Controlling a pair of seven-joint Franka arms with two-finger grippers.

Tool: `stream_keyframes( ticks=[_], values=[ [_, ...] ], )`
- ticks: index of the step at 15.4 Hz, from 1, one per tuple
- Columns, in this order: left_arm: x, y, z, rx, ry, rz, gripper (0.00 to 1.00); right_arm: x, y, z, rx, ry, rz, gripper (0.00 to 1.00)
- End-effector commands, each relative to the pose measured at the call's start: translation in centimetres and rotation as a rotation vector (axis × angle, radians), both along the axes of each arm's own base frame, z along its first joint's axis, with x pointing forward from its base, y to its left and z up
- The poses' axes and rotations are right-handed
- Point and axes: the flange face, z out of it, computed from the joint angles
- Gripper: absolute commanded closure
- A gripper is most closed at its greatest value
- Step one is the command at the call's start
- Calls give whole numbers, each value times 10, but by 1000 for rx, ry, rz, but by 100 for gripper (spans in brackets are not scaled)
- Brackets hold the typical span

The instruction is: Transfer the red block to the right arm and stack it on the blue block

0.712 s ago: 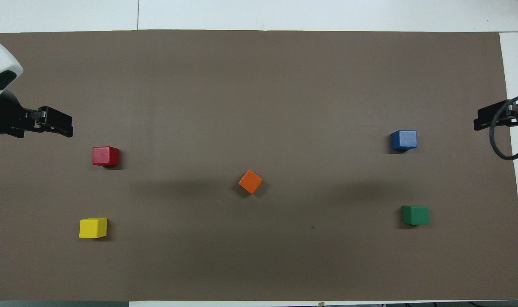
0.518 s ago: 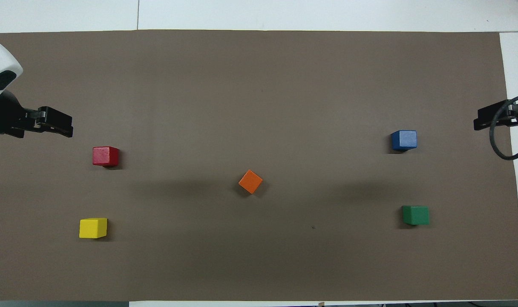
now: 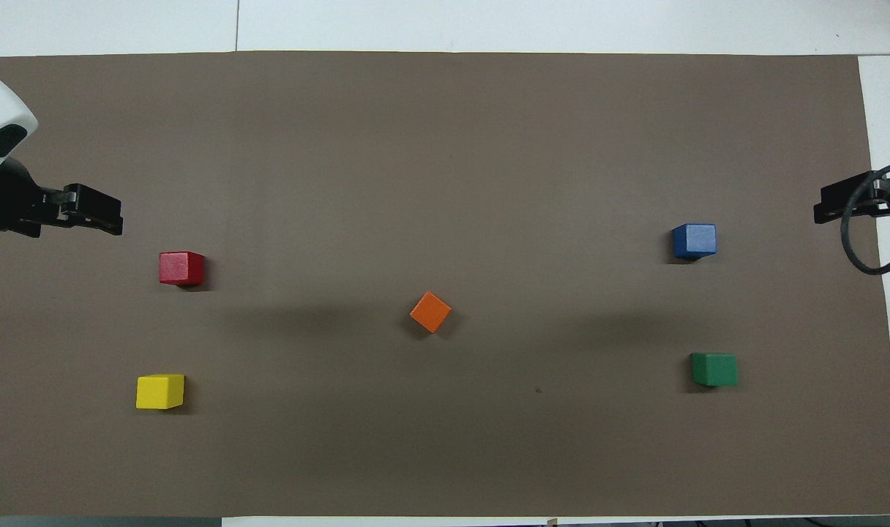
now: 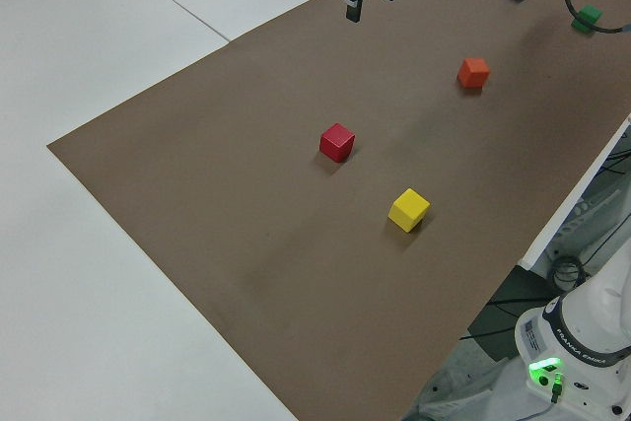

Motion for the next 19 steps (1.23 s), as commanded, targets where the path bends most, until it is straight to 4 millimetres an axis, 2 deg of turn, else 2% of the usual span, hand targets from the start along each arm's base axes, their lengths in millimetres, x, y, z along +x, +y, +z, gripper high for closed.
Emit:
stream_keyframes(
  ticks=[1, 3, 8, 11, 14, 16, 19],
  values=[
    [-5, 14, -20, -13, -34, -51, 0, -3, 3, 3, 3, -20, -14, 0],
    [2, 15, -43, -15, -49, -56, 0, -3, 3, 3, 3, -21, -14, 0],
    [-1, 15, -91, -16, -21, -43, 0, -4, 4, 2, 4, -12, 1, 0],
    [-3, 17, -122, -31, -12, 67, 0, -3, 13, 2, 5, -14, 17, 0],
    [-9, 15, -149, -30, -17, 81, 0, -2, 17, 3, 17, -25, 27, 0],
    [-12, 16, -162, -31, -22, 83, 0, 3, 21, 2, 126, -75, 82, 0],
    [-15, 20, -181, -31, -34, 94, 0, 4, 31, -4, 286, -87, 76, 0]
  ],
)
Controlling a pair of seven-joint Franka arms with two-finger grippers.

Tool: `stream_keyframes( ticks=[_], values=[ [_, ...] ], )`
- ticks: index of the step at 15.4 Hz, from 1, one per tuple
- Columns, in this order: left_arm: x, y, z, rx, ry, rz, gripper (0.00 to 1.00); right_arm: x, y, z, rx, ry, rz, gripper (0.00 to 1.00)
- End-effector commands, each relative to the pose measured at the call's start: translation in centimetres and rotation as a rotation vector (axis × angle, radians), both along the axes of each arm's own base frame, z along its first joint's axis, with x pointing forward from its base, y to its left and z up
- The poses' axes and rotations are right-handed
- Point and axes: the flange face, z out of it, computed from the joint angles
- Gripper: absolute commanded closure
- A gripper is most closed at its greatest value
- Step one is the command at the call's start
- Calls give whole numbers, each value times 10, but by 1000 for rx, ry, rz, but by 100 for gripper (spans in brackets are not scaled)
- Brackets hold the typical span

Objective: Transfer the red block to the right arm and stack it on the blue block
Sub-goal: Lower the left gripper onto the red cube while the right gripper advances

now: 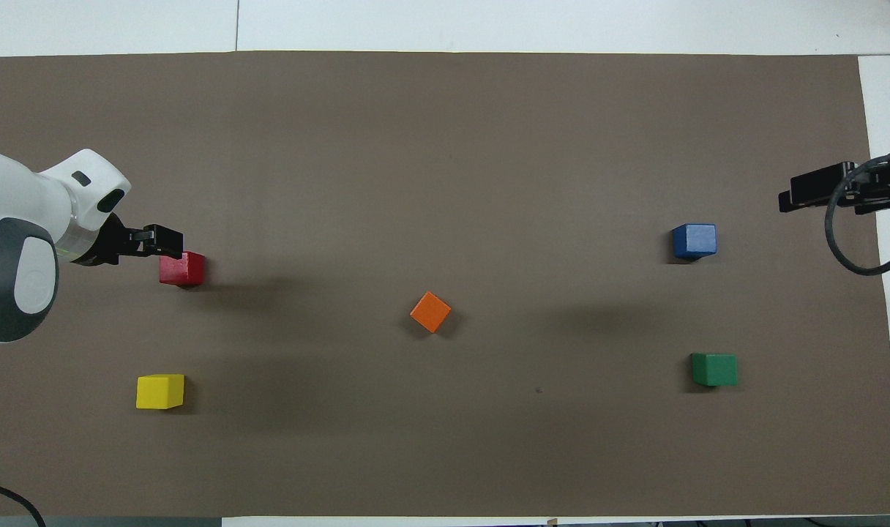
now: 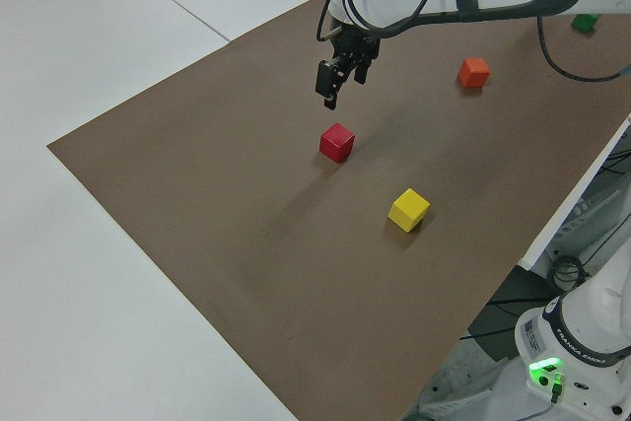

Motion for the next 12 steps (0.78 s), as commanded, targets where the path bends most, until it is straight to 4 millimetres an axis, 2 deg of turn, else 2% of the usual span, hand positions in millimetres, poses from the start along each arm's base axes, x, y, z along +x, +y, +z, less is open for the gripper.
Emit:
stream_keyframes(
  ticks=[1, 4, 6, 9, 12],
  values=[
    [-7, 2, -18, -8, -18, 25, 0, -2, 4, -3, 148, -31, -1, 0],
    [-12, 2, -34, -9, -26, 25, 0, -1, 13, -20, 305, -15, -34, 0],
    [-13, -3, -40, -9, -70, 19, 0, -2, 10, -30, 411, 0, -73, 0],
    [-9, 0, -43, -11, -99, 32, 0, -1, 9, -38, 550, 5, -106, 0],
    [-10, 6, -54, -10, -96, 32, 0, -3, 4, -60, 766, -22, -102, 0]
  ],
)
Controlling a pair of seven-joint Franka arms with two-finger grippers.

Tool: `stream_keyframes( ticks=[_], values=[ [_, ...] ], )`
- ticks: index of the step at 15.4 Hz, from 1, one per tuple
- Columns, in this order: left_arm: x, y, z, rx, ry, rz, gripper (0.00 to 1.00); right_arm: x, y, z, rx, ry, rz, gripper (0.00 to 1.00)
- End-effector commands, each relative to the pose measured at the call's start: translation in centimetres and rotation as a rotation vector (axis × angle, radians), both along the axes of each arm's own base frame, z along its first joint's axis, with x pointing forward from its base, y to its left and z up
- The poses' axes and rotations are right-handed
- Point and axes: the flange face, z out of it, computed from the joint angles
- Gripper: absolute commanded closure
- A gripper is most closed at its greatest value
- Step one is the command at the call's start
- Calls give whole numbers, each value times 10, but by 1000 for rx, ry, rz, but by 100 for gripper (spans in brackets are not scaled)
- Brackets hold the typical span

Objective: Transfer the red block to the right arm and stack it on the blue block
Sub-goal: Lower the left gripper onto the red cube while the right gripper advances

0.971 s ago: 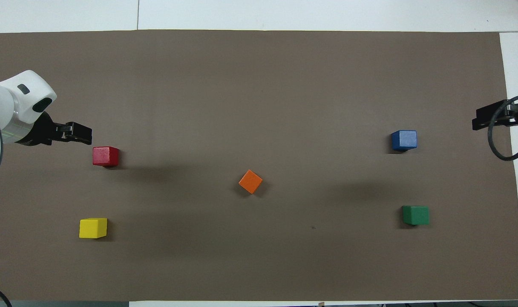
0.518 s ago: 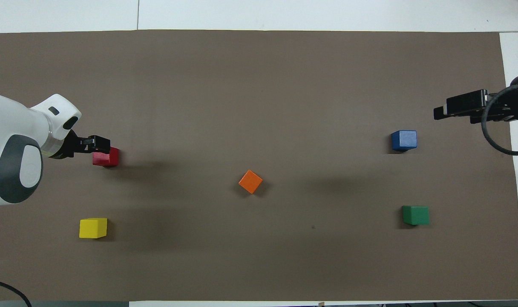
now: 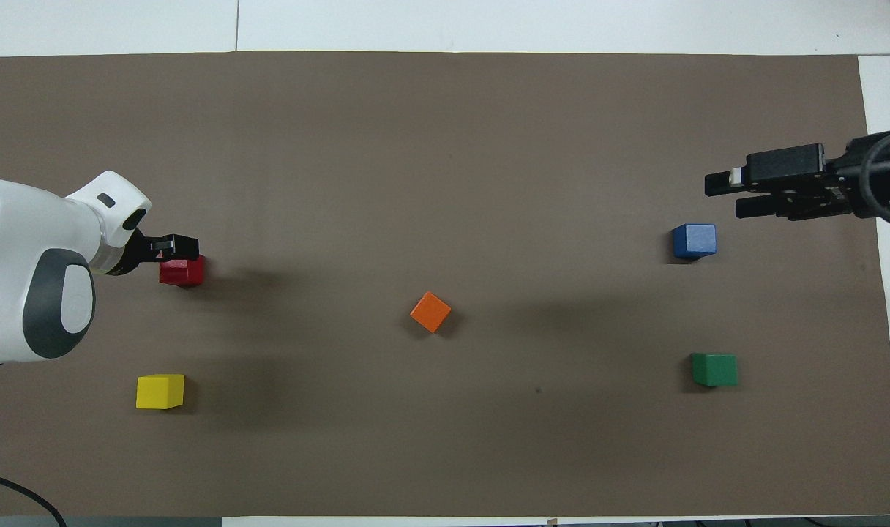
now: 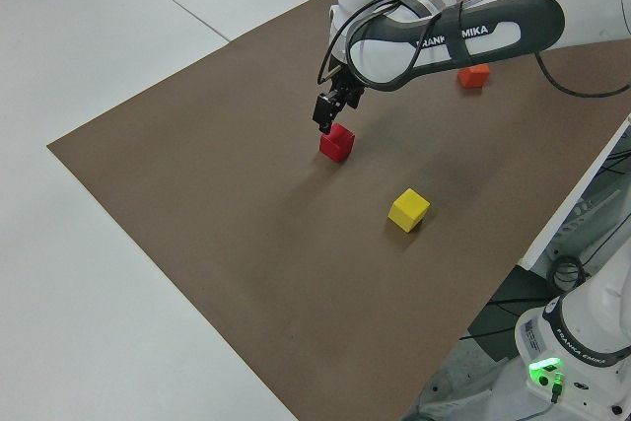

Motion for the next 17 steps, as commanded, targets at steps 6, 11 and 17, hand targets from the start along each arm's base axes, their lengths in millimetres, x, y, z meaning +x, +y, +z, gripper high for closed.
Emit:
stream_keyframes(
  ticks=[6, 11, 17],
  values=[
    [-6, -2, -46, -9, -22, 10, 0, -16, 1, -66, 457, -122, 135, 0],
    [-8, -2, -51, -9, -11, 16, 0, -20, 8, -147, 830, -36, 218, 0],
    [-12, -2, -56, -9, -3, 20, 34, -18, 33, -193, 1008, 35, 257, 0]
  ],
)
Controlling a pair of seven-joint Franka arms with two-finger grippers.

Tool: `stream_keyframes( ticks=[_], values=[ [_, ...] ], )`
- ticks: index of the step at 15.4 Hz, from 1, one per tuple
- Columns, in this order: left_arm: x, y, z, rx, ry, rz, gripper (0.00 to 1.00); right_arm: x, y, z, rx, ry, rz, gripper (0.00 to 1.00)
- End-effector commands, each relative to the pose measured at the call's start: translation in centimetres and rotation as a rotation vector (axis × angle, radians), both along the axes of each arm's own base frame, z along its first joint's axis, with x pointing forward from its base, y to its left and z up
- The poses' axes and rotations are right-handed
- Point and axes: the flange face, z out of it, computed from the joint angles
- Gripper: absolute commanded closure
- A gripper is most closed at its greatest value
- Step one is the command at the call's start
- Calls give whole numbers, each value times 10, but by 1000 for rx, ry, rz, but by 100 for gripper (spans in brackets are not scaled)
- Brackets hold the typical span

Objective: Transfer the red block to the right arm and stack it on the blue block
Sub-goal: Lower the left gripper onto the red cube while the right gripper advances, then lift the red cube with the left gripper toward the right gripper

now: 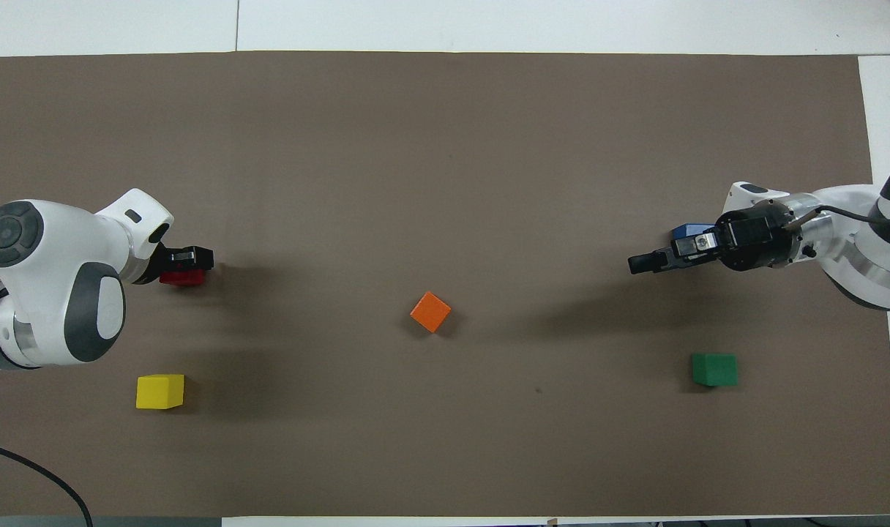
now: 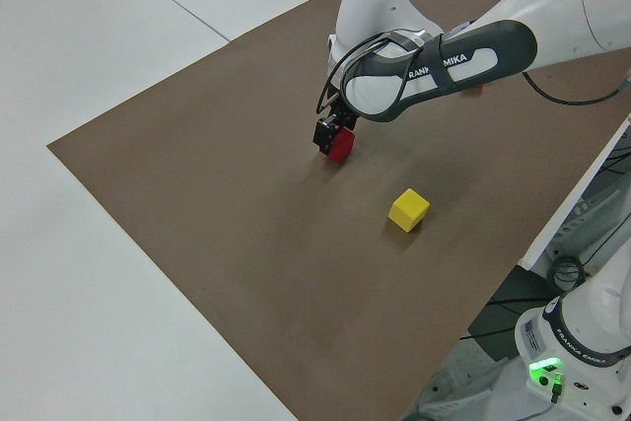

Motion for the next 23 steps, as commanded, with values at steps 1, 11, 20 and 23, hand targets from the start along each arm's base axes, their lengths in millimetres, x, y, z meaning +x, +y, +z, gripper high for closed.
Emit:
stream_keyframes(
  ticks=[1, 11, 20, 23],
  values=[
    [-6, 0, -5, -5, -6, 22, 53, 3, 20, 3, 67, -5, 23, 0],
    [25, -16, 92, -95, 170, 271, 100, -1, 67, 0, 147, 36, 1, 0],
    [-17, -90, 199, -364, 471, 881, 100, 7, 97, 0, 156, 63, -46, 0],
    [-29, -126, 226, -450, 580, 1089, 100, 10, 107, -1, 142, 63, -61, 0]
  ],
)
